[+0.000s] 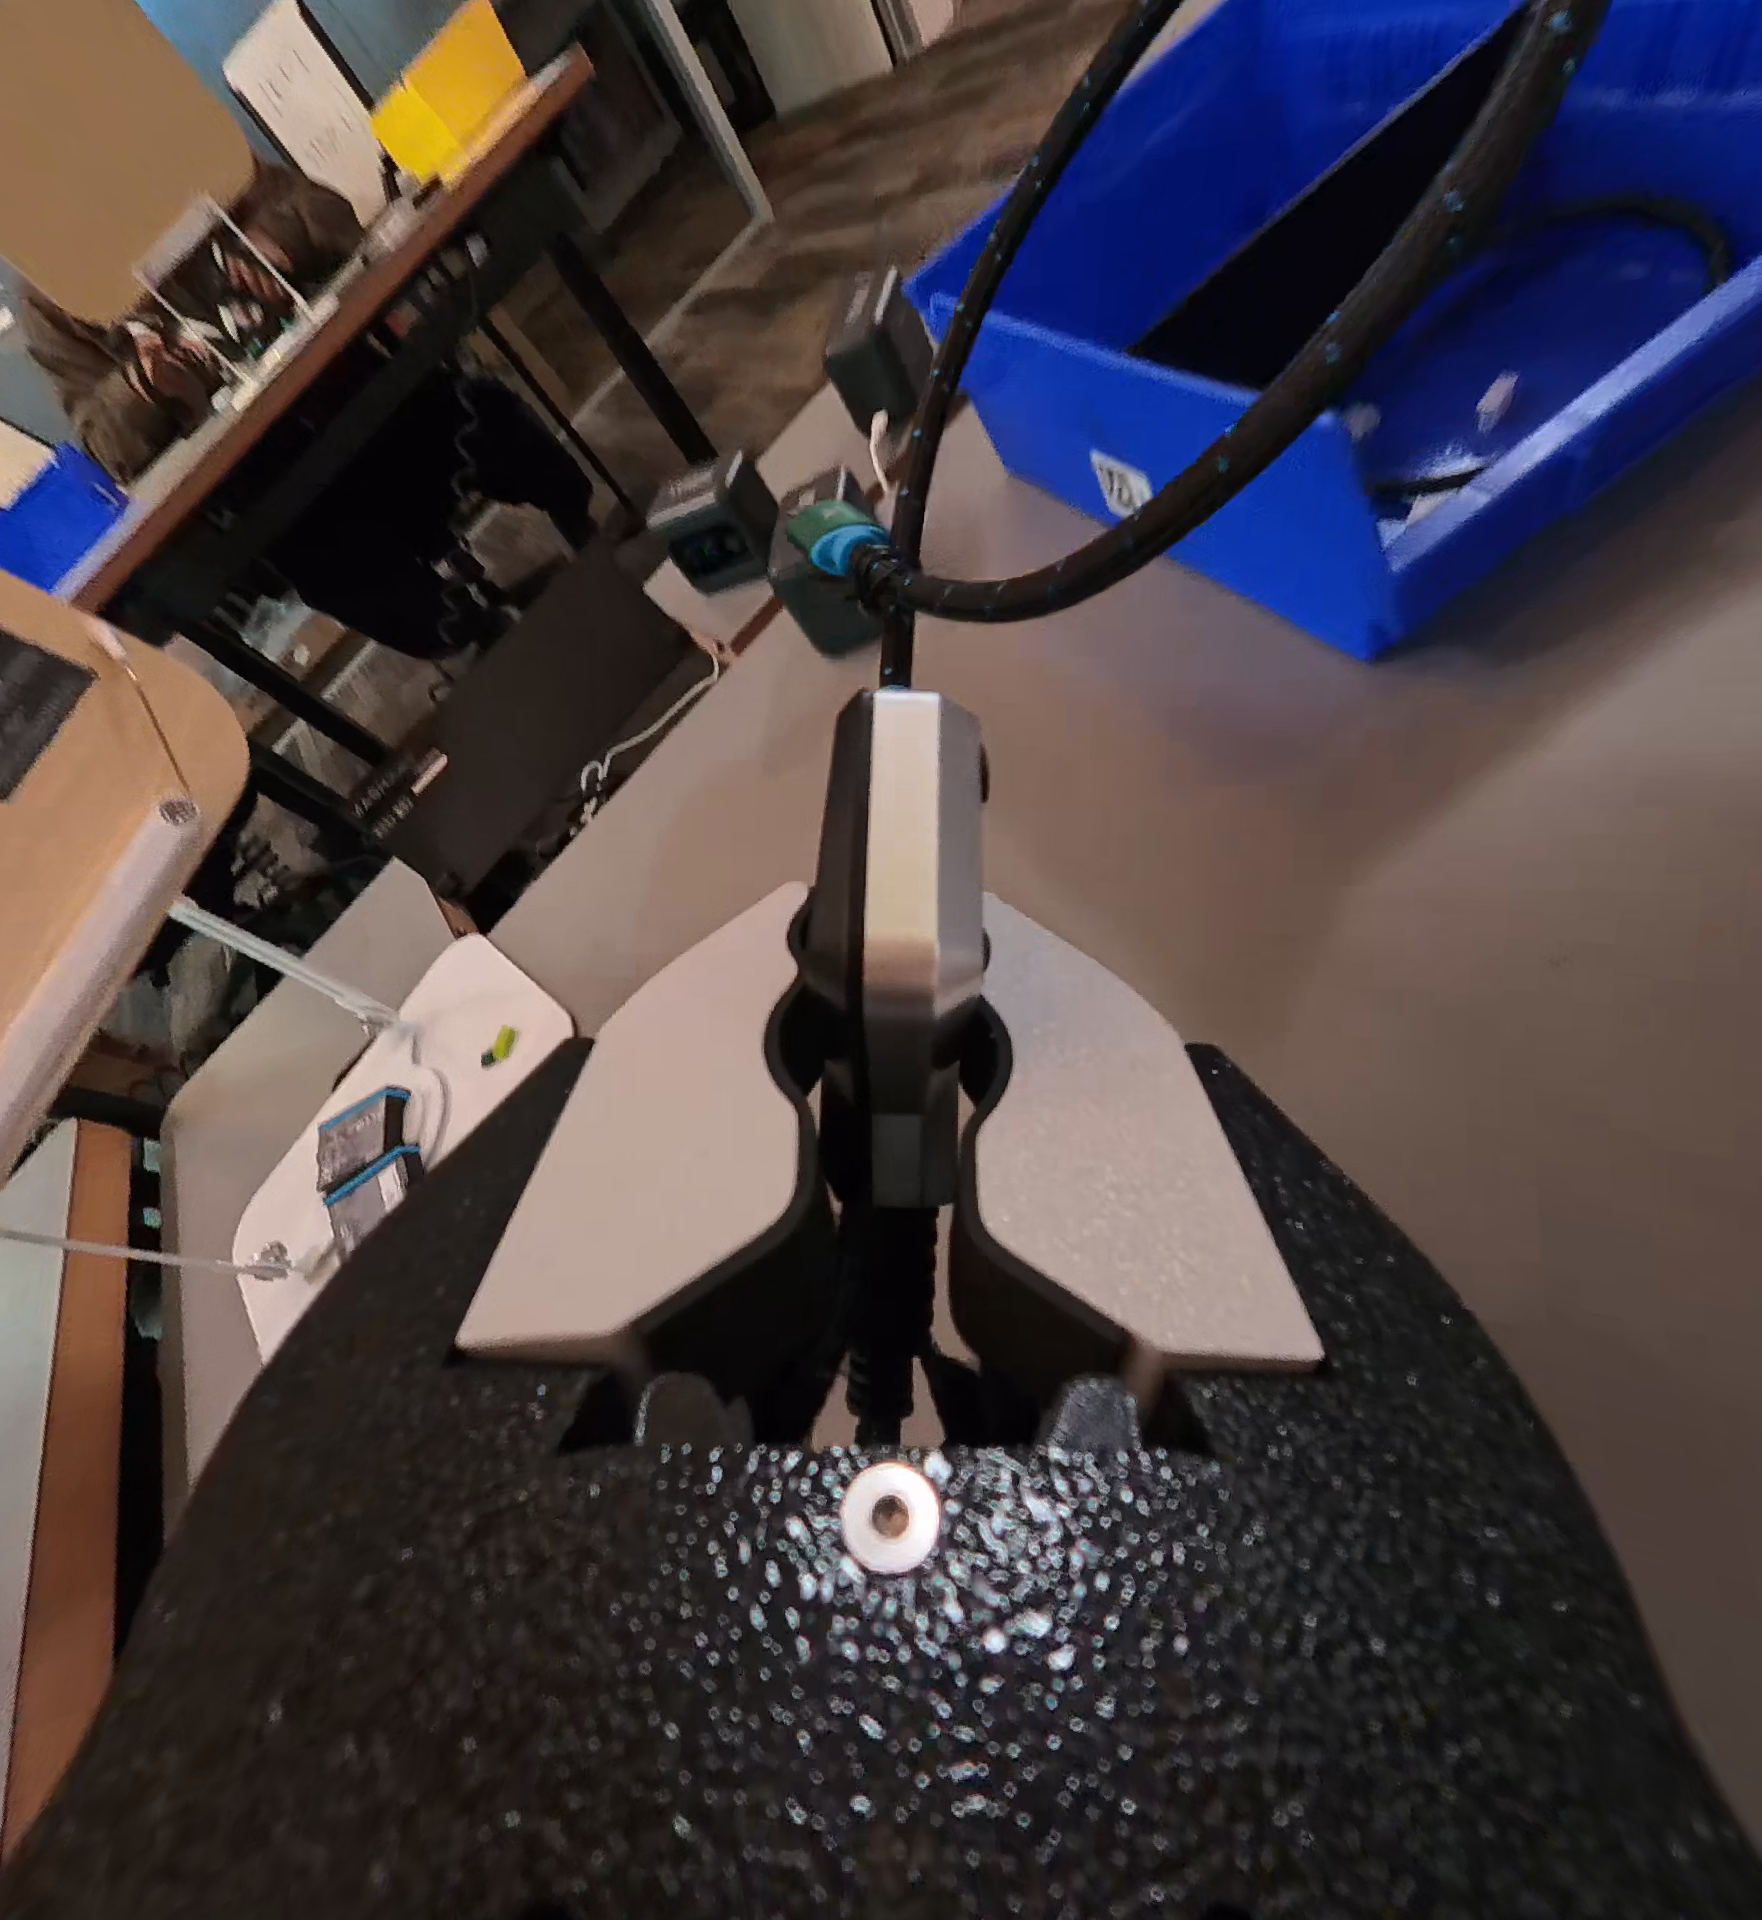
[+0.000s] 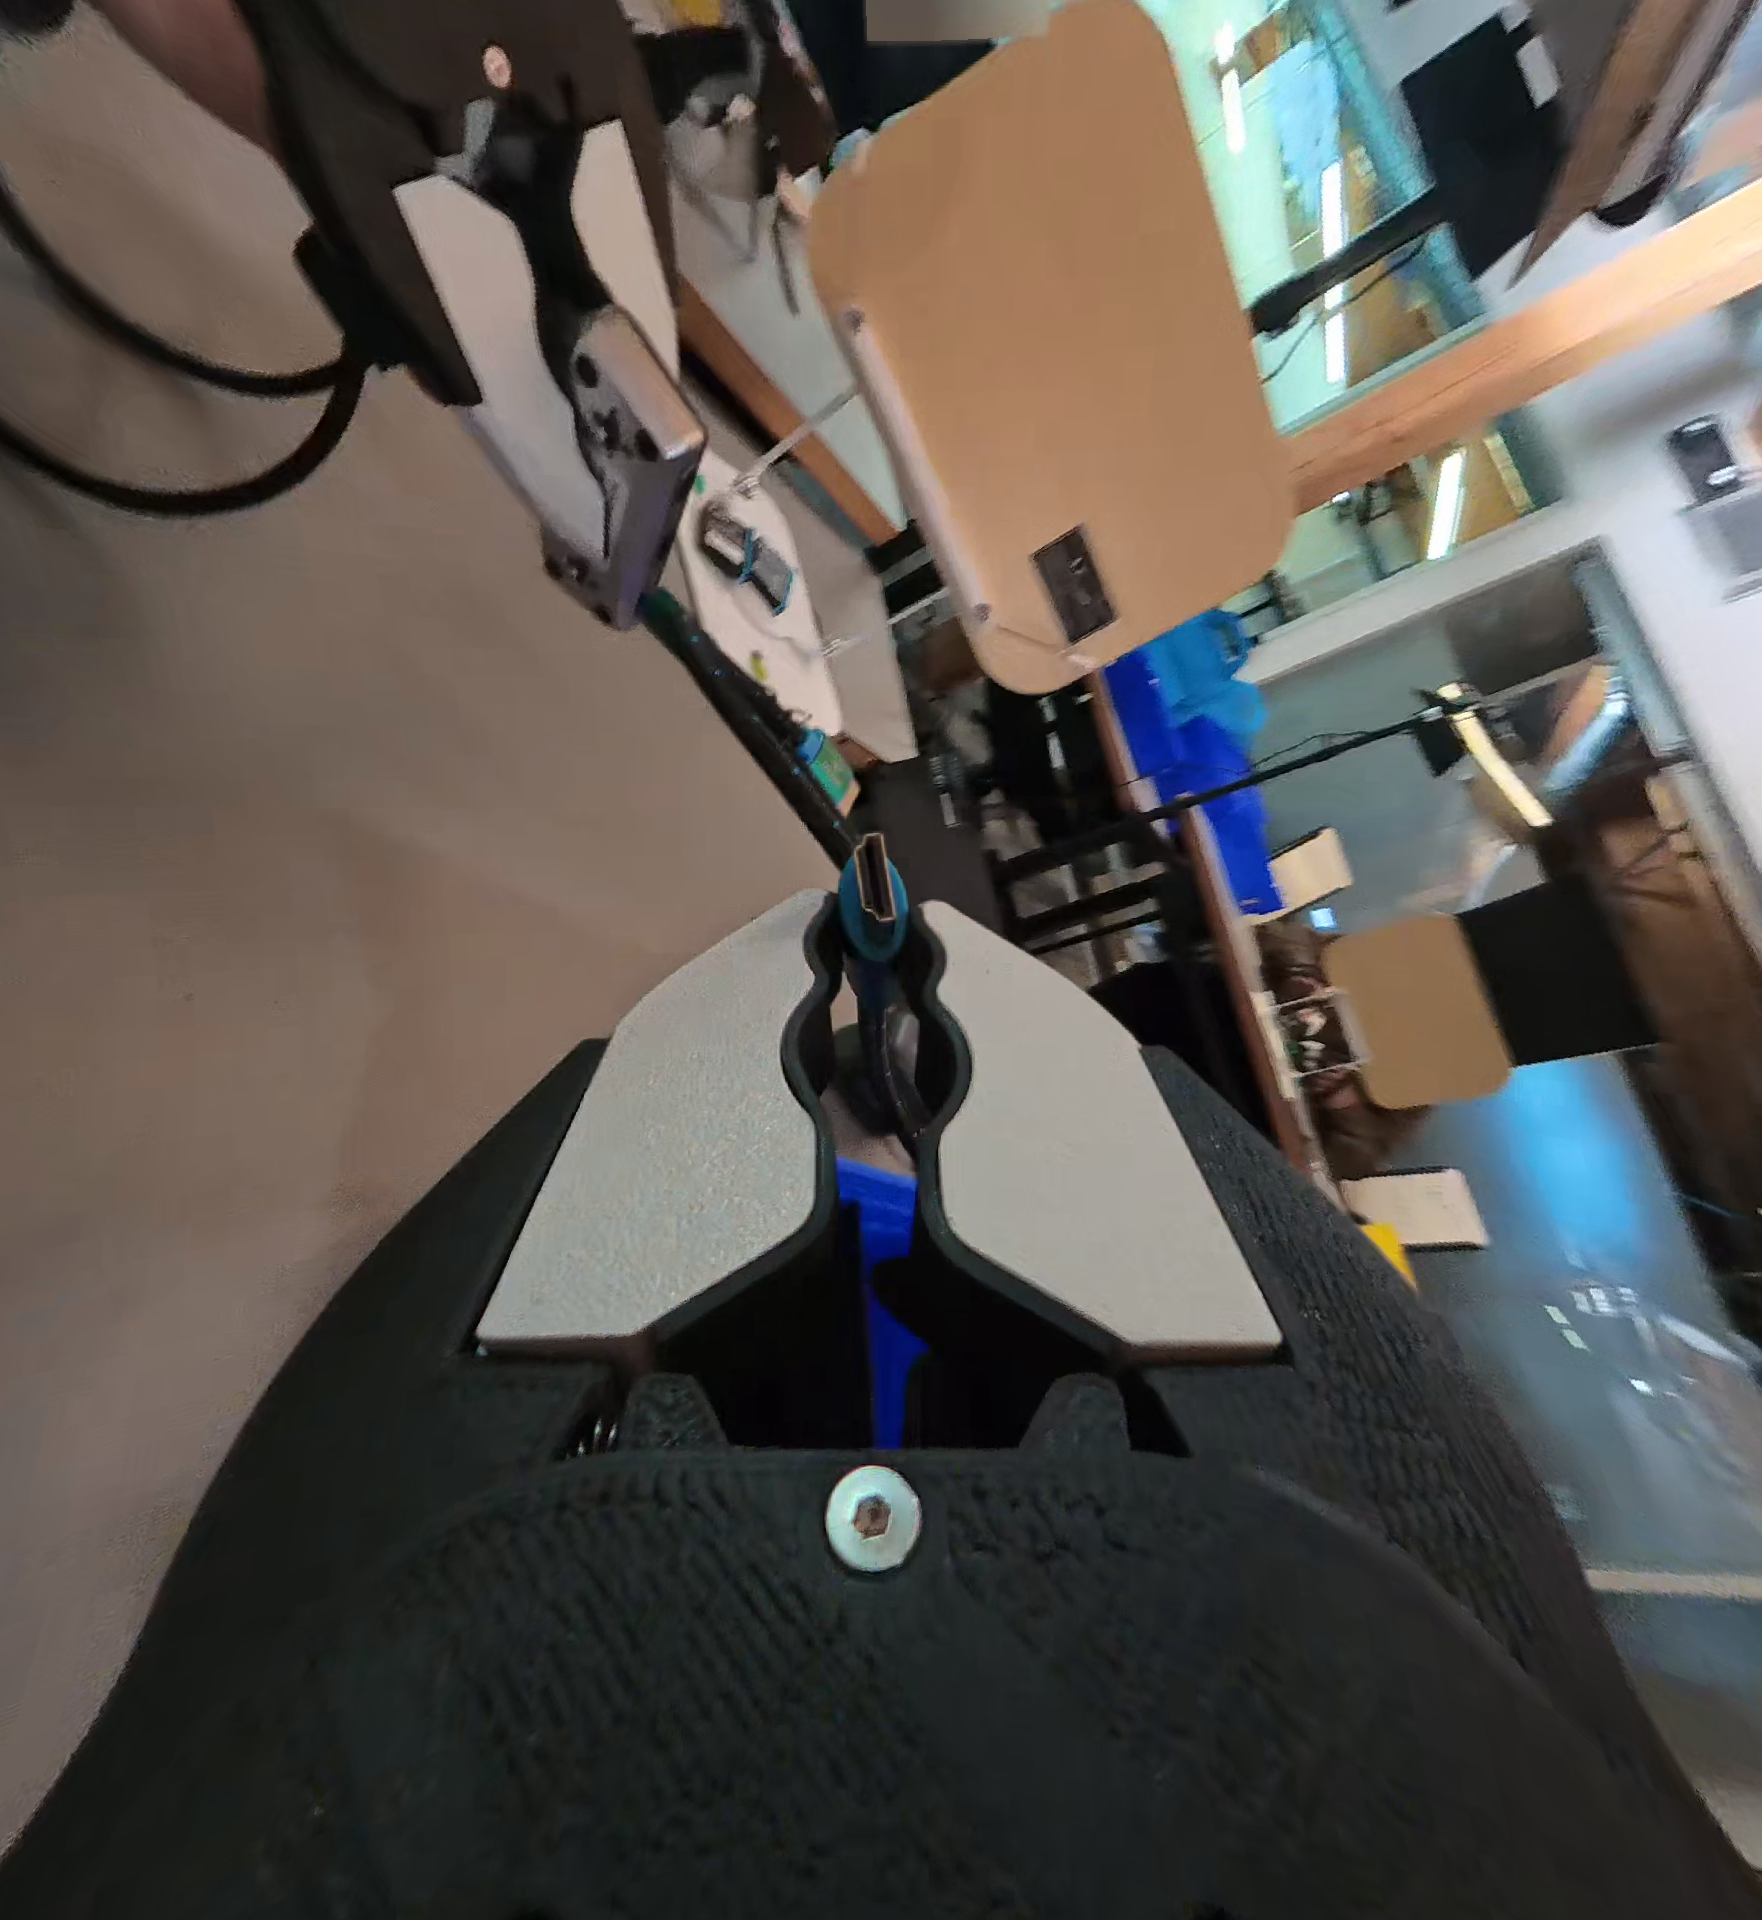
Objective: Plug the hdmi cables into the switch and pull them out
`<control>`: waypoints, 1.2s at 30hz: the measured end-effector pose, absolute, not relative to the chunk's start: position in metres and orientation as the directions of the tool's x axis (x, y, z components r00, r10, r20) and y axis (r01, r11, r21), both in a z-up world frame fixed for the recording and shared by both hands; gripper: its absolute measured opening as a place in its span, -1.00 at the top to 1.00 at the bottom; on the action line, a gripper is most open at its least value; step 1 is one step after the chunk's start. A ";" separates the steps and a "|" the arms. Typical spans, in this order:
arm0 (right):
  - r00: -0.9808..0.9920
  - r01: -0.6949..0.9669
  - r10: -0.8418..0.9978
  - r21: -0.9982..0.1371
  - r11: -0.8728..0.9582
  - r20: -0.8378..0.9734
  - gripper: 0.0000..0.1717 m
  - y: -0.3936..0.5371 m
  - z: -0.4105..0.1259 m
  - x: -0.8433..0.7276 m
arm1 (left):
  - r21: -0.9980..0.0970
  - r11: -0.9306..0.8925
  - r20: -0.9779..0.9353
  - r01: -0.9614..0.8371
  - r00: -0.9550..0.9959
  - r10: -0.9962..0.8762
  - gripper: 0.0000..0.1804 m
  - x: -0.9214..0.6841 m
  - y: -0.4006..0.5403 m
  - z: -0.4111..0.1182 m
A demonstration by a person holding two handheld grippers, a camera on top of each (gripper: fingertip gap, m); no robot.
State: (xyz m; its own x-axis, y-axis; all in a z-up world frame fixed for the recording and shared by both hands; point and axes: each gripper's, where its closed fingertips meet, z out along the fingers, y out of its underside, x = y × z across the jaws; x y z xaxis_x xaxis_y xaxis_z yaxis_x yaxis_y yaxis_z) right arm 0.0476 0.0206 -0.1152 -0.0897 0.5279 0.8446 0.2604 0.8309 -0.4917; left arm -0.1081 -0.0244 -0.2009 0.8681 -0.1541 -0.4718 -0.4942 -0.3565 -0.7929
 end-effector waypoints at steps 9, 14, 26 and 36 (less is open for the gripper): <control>0.185 0.341 0.246 -0.296 0.892 0.952 0.88 0.018 -0.056 0.038 | -0.769 -0.295 -0.573 -0.567 0.816 -0.074 0.76 -0.092 -0.009 -0.176; 0.328 0.457 0.099 -0.249 0.854 0.939 0.88 0.030 -0.024 0.061 | -0.688 -0.341 -0.667 -0.641 0.743 -0.051 0.76 -0.095 -0.006 -0.183; -0.018 0.495 -0.021 0.028 0.869 1.000 0.89 0.009 -0.113 -0.024 | -0.616 -0.183 -0.784 -0.766 0.618 0.057 0.76 -0.067 0.002 -0.169; -0.045 0.474 -0.135 0.140 0.869 0.990 0.88 0.014 -0.128 -0.025 | -0.586 -0.112 -0.811 -0.803 0.581 0.076 0.76 -0.065 0.000 -0.181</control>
State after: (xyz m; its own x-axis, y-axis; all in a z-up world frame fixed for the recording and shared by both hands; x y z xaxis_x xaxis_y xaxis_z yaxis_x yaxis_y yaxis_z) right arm -0.0250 0.0139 -0.1282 -0.0451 -0.1346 0.9899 0.4739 0.8694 0.1398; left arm -0.0646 0.0003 -0.1808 0.5807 0.0763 -0.8106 -0.8028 -0.1116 -0.5856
